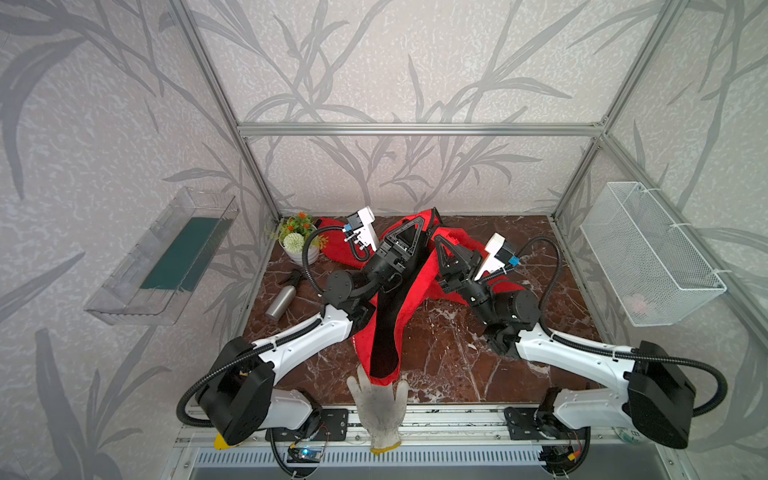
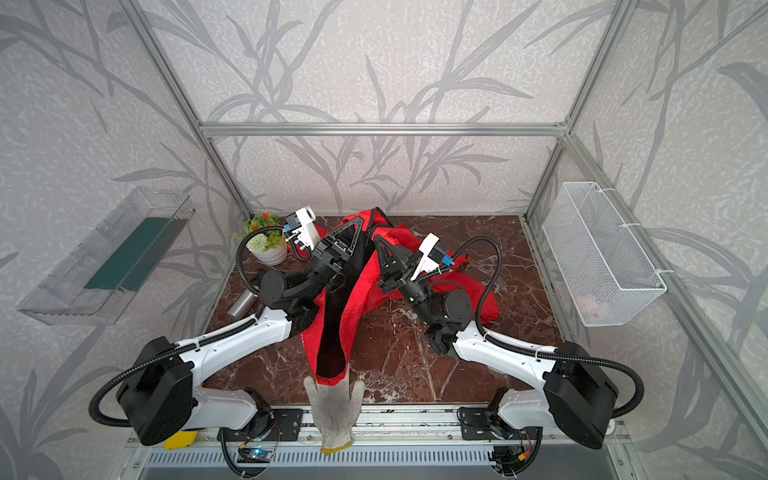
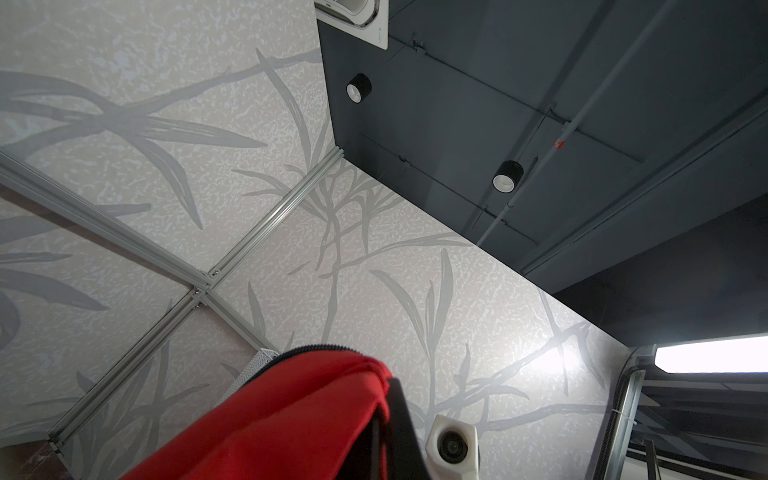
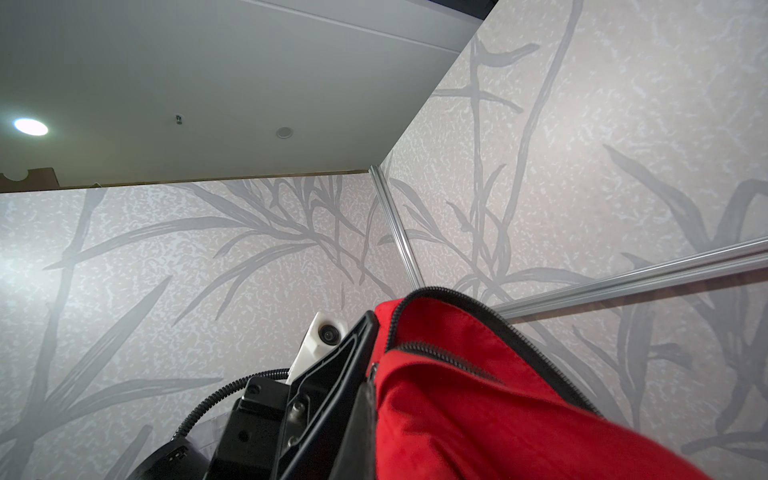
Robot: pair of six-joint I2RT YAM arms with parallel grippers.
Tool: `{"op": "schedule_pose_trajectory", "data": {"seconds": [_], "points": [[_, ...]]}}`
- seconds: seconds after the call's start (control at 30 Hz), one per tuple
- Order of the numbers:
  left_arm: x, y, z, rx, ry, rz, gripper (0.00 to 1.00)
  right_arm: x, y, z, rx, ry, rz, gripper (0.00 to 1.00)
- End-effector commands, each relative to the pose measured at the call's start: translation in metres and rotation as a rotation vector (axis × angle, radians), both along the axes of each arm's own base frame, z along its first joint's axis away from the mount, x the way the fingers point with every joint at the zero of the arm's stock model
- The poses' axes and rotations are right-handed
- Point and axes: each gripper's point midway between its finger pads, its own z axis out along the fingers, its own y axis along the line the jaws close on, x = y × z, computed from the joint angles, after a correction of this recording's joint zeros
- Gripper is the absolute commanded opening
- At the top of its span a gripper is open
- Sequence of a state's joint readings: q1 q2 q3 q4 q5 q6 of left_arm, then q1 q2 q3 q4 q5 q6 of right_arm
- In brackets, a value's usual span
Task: Zip up the jacket
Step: 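Hold the lifted jacket edges still with both grippers, then raise both grippers higher, lifting the red jacket's zipper edges off the table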
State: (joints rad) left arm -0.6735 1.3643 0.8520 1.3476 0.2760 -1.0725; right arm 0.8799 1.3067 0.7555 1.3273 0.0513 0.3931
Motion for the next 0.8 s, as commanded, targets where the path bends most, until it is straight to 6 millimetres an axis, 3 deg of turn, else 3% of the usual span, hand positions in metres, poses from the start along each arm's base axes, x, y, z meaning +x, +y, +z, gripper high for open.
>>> {"op": "schedule_pose_trajectory", "data": {"seconds": [0.0, 0.77], "points": [[-0.0199, 0.0142, 0.028, -0.076, -0.082, -0.008, 0.0, -0.0112, -0.0143, 0.0336, 0.091, -0.086, 0.001, 0.0], [-0.0225, 0.0188, 0.0337, -0.099, -0.079, -0.012, 0.0, -0.0112, -0.0236, 0.0422, 0.106, -0.103, -0.038, 0.0]]}}
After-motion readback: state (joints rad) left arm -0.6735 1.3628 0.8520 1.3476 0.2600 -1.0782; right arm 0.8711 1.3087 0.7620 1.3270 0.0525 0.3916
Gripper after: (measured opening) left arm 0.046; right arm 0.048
